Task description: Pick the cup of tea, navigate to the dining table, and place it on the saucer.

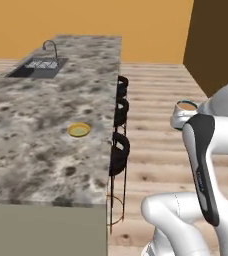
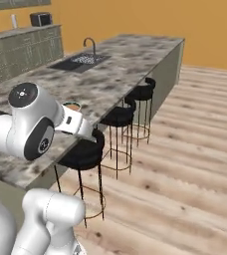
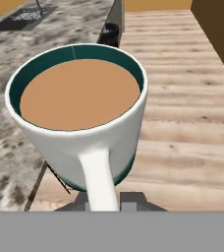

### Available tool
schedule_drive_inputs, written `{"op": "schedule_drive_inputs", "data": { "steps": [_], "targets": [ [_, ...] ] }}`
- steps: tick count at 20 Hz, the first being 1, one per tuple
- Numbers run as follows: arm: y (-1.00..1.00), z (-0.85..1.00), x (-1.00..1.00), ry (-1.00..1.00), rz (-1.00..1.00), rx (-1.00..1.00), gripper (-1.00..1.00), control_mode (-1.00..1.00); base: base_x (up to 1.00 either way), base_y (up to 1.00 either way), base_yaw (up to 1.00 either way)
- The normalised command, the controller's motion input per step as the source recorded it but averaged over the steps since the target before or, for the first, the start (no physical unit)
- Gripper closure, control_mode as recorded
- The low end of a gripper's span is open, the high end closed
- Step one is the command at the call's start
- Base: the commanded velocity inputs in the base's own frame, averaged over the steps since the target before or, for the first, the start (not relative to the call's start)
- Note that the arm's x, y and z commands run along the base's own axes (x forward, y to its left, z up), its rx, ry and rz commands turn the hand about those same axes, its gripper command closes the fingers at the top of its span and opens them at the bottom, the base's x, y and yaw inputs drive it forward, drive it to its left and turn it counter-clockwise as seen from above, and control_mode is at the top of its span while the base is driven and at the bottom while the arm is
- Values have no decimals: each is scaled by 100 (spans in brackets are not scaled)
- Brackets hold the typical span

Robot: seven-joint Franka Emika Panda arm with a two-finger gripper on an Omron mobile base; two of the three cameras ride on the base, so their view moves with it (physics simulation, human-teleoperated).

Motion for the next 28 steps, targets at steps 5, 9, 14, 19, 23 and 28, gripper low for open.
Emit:
{"op": "schedule_drive_inputs", "data": {
  "steps": [5, 9, 14, 19, 23, 28],
  "targets": [
    [0, 0, 0, 0, 0, 0, 100, 100, 34, -88, 63],
    [0, 0, 0, 0, 0, 0, 100, 100, 42, -55, 82],
    [0, 0, 0, 0, 0, 0, 100, 100, 36, -58, 80],
    [0, 0, 0, 0, 0, 0, 100, 100, 23, -85, 65],
    [0, 0, 0, 0, 0, 0, 100, 100, 42, -83, 63],
    [0, 0, 0, 0, 0, 0, 100, 100, 22, -73, 48]
  ]
}}
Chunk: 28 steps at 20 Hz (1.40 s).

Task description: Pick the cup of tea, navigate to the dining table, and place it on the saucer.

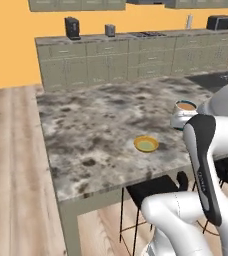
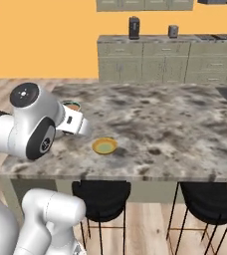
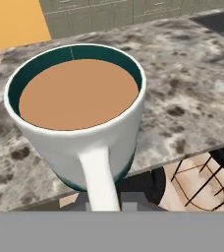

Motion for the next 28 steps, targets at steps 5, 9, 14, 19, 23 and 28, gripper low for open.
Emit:
{"op": "schedule_drive_inputs", "data": {
  "steps": [5, 9, 14, 19, 23, 28],
  "targets": [
    [0, 0, 0, 0, 0, 0, 100, 100, 10, -43, 28],
    [0, 0, 0, 0, 0, 0, 100, 100, 85, -21, 14],
    [0, 0, 0, 0, 0, 0, 100, 100, 100, -40, 14],
    [0, 0, 0, 0, 0, 0, 100, 100, 27, -7, 6],
    [0, 0, 23, 1, 0, 0, 100, -100, 12, 3, 0],
    [-15, 0, 100, 19, 20, 0, 100, -100, 0, 0, 0]
  ]
}}
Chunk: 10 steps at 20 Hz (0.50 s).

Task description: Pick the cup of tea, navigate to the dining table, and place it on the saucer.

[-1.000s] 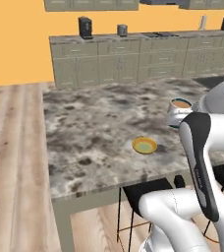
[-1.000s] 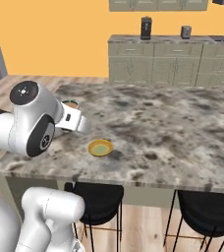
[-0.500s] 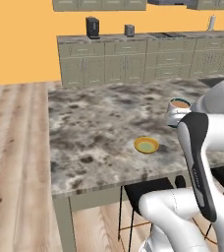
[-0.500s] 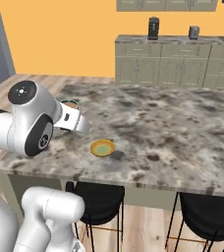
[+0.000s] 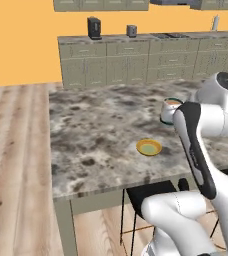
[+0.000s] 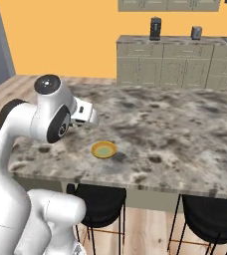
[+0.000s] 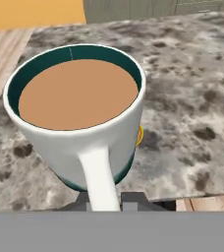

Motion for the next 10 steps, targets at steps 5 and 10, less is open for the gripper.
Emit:
{"op": "schedule_drive_inputs", "data": {
  "steps": [5, 10],
  "targets": [
    [-11, -73, 100, 22, 36, -2, 100, -100, 0, 0, 0],
    [-19, -100, 87, 13, 59, 0, 100, -100, 0, 0, 0]
  ]
}}
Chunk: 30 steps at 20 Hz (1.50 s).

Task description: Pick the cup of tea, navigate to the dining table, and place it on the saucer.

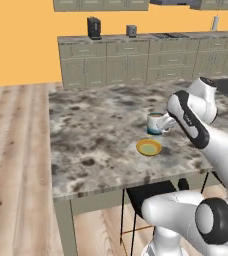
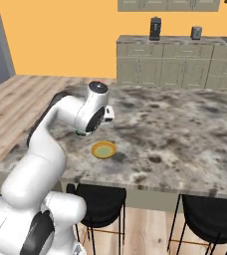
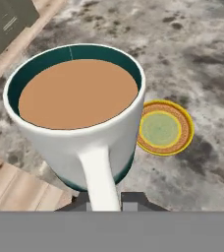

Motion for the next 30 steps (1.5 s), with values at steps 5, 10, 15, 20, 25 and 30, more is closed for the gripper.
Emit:
{"op": "schedule_drive_inputs", "data": {
  "steps": [5, 10, 15, 20, 25, 30],
  "targets": [
    [-19, -91, 67, 6, 59, 0, 100, -100, 0, 0, 0],
    [-6, -19, 39, -1, 22, 0, 100, -100, 0, 0, 0],
    [-14, -10, 49, -10, 0, 1, 100, -100, 0, 0, 0],
    [-28, -47, 14, -7, 0, 1, 100, -100, 0, 0, 0],
    [-3, -43, 0, -7, 1, 0, 100, -100, 0, 0, 0],
    [0, -40, 0, -16, 3, 0, 100, -100, 0, 0, 0]
  ]
}}
